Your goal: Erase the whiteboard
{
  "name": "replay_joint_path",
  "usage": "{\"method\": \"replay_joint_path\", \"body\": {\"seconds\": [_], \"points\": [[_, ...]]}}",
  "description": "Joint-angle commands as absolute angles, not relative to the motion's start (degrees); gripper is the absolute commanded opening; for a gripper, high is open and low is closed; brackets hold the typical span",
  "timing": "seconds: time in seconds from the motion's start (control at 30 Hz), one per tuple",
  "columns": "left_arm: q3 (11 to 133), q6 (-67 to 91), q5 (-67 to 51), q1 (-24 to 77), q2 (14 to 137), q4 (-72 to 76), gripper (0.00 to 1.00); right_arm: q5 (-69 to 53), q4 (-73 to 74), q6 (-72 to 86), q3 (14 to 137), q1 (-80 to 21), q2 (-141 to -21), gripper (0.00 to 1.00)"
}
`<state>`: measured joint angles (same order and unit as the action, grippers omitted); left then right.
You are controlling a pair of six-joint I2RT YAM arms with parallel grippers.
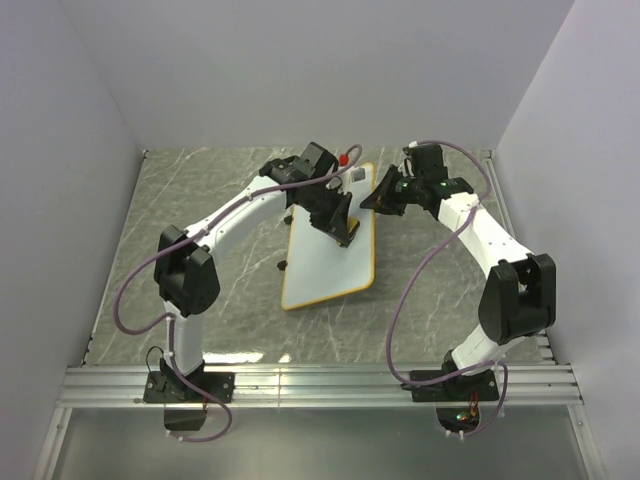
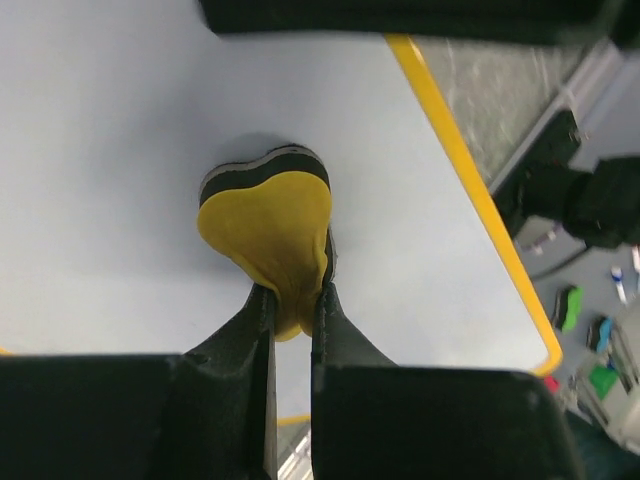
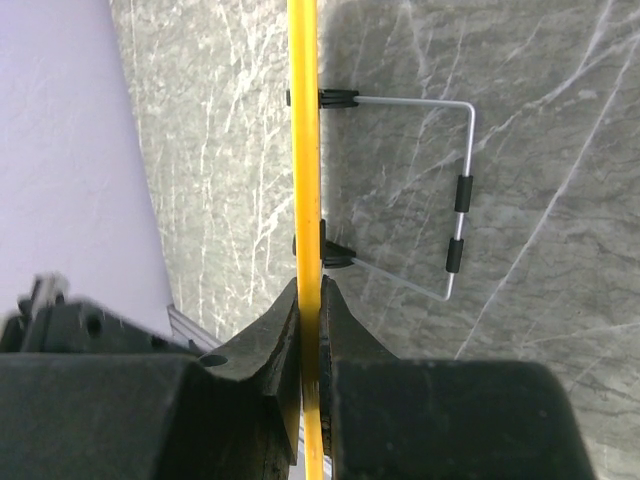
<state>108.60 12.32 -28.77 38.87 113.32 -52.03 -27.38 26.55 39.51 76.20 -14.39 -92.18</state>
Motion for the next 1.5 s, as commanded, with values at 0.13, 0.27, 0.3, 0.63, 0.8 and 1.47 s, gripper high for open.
{"method": "replay_joint_path", "body": {"seconds": [0.13, 0.27, 0.3, 0.63, 0.8, 1.47], "points": [[105.99, 7.47, -37.88, 40.25, 107.05, -52.30, 0.00, -30.59, 28.65, 38.67, 76.64, -17.93, -93.69, 0.00], [107.14, 9.74, -35.70, 39.55, 106.44, -50.98, 0.00, -30.59, 28.48, 38.76, 77.34, -17.93, -94.39, 0.00], [107.57, 11.15, -31.16, 38.59, 106.26, -49.41, 0.00, -30.50, 28.39, 38.85, 77.43, -17.93, -94.48, 0.00], [95.02, 31.11, -14.68, 14.25, 97.29, -39.97, 0.00, -29.62, 28.92, 38.67, 77.96, -17.84, -93.95, 0.00], [92.38, 29.53, -11.70, 8.97, 99.67, -45.26, 0.00, -28.92, 30.76, 38.23, 80.59, -17.14, -93.96, 0.10], [73.75, 26.28, -1.67, 5.10, 100.99, -46.32, 0.16, -29.97, 32.69, 39.02, 85.96, -11.25, -88.07, 0.70]]}}
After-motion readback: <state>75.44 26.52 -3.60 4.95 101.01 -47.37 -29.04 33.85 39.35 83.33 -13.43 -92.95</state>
